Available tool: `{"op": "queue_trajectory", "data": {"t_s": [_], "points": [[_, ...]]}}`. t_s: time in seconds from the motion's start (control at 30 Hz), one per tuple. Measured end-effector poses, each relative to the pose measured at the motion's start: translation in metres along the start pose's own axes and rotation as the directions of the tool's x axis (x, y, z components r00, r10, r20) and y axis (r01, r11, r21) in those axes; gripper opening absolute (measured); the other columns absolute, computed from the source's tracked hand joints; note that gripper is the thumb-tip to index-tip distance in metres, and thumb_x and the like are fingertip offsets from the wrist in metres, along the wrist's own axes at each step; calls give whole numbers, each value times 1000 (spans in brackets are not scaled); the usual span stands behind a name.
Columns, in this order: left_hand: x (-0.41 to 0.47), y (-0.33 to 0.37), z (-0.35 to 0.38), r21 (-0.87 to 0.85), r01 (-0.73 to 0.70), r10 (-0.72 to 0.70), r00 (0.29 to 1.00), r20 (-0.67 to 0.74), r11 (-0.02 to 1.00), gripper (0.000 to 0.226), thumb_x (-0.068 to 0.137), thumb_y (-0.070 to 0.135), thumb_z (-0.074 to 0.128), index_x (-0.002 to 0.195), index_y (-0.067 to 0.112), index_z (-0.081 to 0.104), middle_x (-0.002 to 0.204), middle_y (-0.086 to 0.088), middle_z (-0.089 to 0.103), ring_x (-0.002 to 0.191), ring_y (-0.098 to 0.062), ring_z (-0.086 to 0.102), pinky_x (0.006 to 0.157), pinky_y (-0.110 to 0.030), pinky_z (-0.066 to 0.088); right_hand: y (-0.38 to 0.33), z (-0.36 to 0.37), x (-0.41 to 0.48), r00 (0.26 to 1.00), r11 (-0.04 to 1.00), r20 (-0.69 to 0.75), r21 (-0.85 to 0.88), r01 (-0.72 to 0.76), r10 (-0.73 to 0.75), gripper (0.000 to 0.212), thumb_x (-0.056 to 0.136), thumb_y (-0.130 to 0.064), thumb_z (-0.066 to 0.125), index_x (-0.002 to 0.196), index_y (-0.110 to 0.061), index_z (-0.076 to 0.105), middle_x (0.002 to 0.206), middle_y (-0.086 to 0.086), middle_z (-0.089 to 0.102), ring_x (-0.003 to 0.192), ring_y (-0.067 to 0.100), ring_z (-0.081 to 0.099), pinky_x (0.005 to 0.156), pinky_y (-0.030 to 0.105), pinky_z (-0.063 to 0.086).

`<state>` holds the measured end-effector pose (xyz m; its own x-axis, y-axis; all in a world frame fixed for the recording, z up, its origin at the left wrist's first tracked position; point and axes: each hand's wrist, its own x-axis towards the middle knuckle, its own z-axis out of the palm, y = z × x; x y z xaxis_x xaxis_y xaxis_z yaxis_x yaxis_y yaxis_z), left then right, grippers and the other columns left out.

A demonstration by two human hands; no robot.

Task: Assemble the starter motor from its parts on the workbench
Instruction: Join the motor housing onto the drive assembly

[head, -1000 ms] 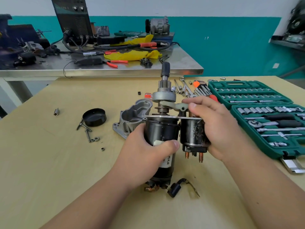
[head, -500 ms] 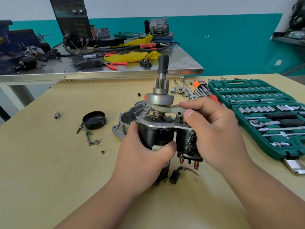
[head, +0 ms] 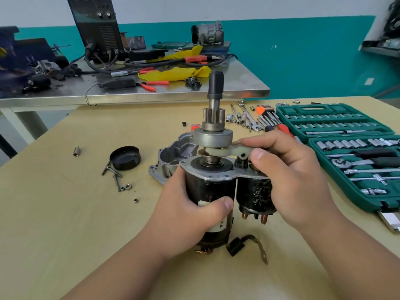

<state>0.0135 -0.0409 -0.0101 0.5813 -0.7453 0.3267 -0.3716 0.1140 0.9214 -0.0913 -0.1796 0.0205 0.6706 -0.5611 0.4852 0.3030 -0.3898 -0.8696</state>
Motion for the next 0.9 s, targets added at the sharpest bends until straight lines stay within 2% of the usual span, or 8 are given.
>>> {"op": "queue_trajectory", "data": {"t_s": [0.27,0.4,0.47,0.53,0.6,0.7,0.8,0.9], "points": [[2,-12,-1,-27,-49,50,998,25,998,66,60,39,73,120,17,56,113,12,69,110,-7,64,86,-16,48,10,-3,-1,995,996,41,-3,89,-89,23,78,-33,56,92,-43,71,85,-15,69,79,6,64,68,16,50],[5,-17,-4,-27,-136,138,989,54,990,68,64,28,72,124,1,55,119,-4,68,116,-20,62,96,-29,48,11,-2,-4,961,968,118,11,250,-250,24,84,-19,55,98,-31,69,108,-19,68,102,6,65,83,18,51],[9,-18,-7,-8,-142,142,986,90,990,66,66,25,71,123,-2,54,118,-3,68,115,-18,62,94,-25,46,13,-1,-3,934,946,156,-5,325,-320,22,86,-15,53,99,-28,66,114,-20,66,108,9,64,86,22,50],[13,-19,-12,-2,-131,130,981,143,991,69,68,26,73,128,1,51,122,1,66,119,-16,60,96,-24,45,16,-1,-2,932,943,154,0,332,-328,22,87,-15,52,102,-25,64,115,-20,64,109,12,63,87,26,51],[15,-20,-13,-36,-117,122,973,198,992,76,71,33,75,134,2,46,130,-3,63,125,-22,56,103,-36,45,19,-1,-1,933,941,128,-6,339,-336,25,87,-15,52,109,-22,61,115,-21,64,108,11,63,87,26,51],[15,-21,-13,-169,-92,122,976,181,981,78,85,61,59,139,6,46,137,-9,57,131,-26,50,108,-46,41,20,3,0,935,940,114,-20,341,-336,26,87,-15,51,110,-22,61,113,-26,64,107,6,63,86,20,50],[17,-22,-14,-290,24,-4,997,71,957,55,85,62,50,123,25,66,128,-4,66,123,-20,58,102,-44,43,19,8,3,939,945,133,-42,326,-318,27,88,-20,52,112,-27,60,112,-29,63,108,2,61,88,16,48],[22,-24,-16,-397,78,-62,997,54,915,47,82,52,45,112,29,73,122,-3,69,118,-19,62,93,-32,48,17,10,9,943,952,165,-54,300,-288,23,90,-25,50,108,-32,63,111,-29,64,111,1,59,91,17,46]]}}
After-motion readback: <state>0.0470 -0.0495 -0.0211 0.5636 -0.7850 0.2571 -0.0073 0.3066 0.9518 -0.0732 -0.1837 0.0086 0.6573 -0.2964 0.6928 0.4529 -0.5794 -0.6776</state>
